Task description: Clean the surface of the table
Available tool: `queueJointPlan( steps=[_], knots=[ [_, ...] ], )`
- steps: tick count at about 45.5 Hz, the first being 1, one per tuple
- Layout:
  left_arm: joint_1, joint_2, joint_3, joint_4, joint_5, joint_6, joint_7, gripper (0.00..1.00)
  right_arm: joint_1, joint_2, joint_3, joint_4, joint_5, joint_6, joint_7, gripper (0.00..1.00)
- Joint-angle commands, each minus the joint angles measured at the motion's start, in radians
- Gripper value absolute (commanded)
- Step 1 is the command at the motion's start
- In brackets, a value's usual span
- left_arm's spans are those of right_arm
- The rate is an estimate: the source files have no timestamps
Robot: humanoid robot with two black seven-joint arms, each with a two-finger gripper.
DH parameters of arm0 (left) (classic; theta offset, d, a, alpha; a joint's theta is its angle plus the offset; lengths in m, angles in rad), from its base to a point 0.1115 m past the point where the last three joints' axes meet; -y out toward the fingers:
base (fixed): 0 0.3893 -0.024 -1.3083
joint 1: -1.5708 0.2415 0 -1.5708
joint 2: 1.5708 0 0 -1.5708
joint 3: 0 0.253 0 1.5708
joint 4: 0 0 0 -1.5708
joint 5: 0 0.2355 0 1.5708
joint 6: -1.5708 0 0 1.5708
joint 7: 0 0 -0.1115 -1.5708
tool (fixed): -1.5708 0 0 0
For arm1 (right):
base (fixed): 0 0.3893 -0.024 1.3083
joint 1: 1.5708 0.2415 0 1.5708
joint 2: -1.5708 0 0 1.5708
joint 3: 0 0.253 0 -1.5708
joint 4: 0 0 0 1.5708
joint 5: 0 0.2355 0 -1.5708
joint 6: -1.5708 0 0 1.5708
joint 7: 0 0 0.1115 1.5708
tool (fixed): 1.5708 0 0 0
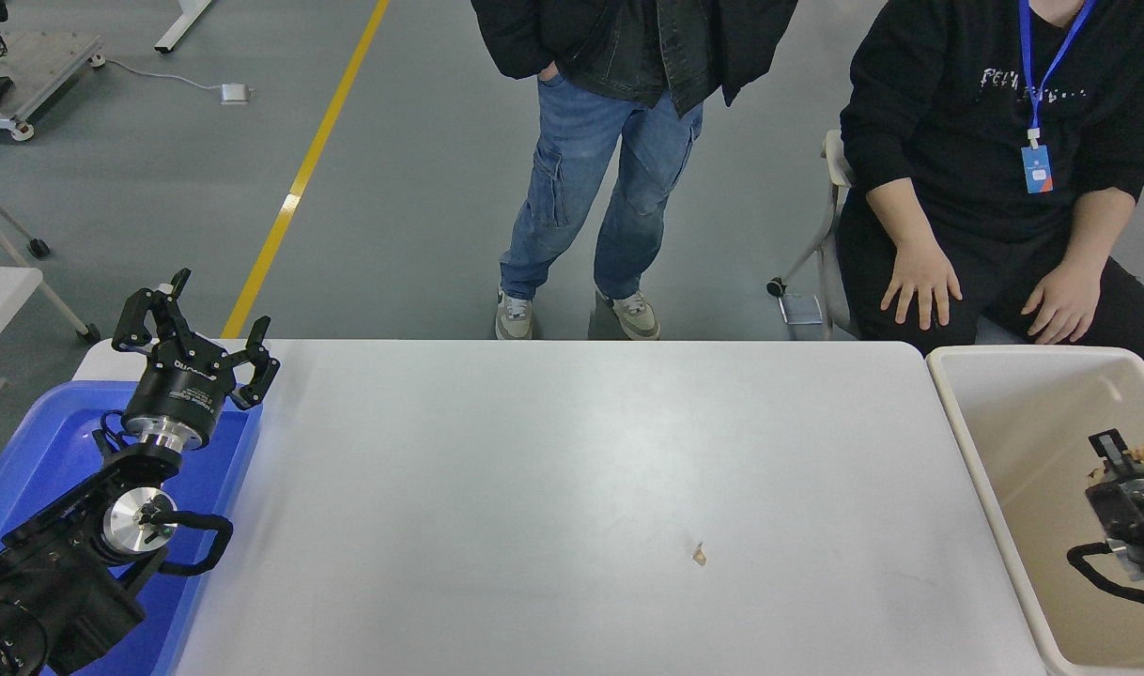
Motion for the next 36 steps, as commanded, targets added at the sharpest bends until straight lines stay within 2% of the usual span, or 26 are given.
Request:
queueJointPlan(
  steps=[1,28,36],
  knots=[
    [0.0,0.001,0.0,0.0,0.0,0.0,0.0,1.0,-0.003,0.035,0.002,0.003,-0.001,-0.004,0.0,0.0],
    [0.0,0.001,0.0,0.0,0.0,0.0,0.0,1.0,-0.002,0.037,-0.015,0.001,-0.002,-0.007,0.0,0.0],
    [0.0,0.0,0.0,0.0,0.0,0.0,0.0,1.0,-0.006,0.046,-0.006,0.001,-0.001,-0.047,0.0,0.47]
  ],
)
